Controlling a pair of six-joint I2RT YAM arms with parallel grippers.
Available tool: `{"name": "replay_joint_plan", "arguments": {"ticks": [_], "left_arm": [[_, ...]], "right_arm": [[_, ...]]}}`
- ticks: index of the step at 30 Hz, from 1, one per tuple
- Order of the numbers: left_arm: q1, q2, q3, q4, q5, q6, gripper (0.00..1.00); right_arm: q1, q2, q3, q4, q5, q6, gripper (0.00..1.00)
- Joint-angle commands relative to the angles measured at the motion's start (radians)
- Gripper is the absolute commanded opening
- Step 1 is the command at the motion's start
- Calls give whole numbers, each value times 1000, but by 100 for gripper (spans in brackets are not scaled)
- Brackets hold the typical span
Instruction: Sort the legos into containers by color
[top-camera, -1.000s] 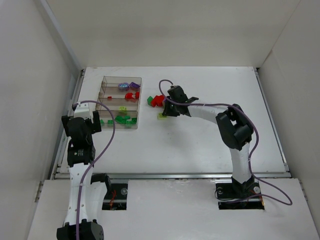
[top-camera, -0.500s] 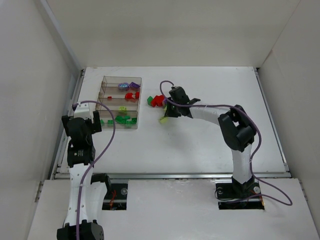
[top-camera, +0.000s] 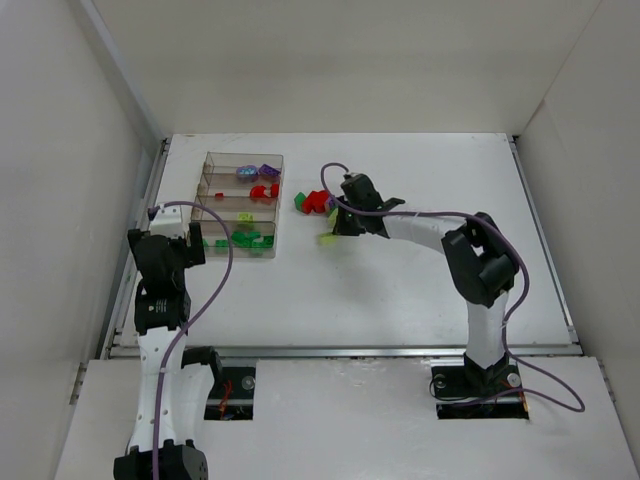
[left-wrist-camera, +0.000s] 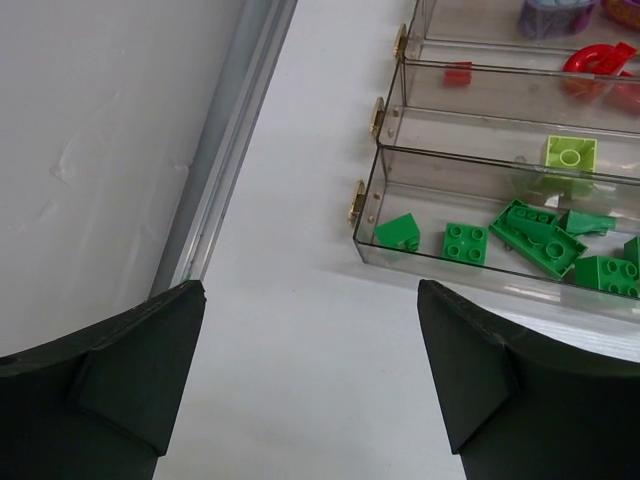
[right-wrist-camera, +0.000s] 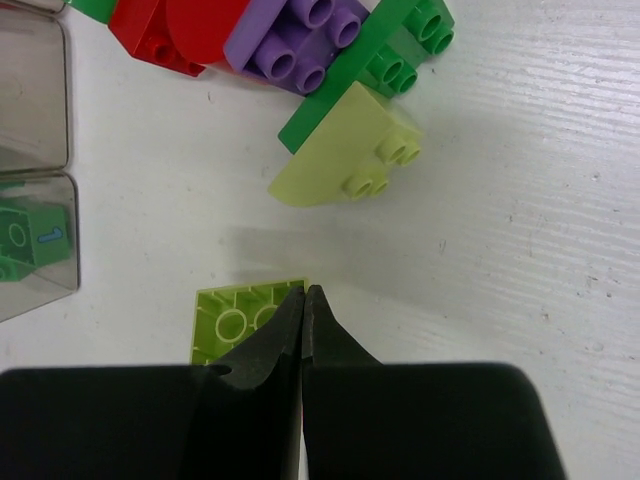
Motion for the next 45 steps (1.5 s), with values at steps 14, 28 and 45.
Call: {"name": "replay_joint_plan", "arguments": {"ticks": [14,28,45], "left_arm": [[-61,195,406,-303,741,272,91],[-440,882,1100,-735,839,398,99],[-534,1031,1052,-368,864,109,74]], "right_arm": [[8,-261,61,38,5,-90,0],[53,-295,232,38,88,-139,0],[62,-304,212,38,51,-110,0]]}}
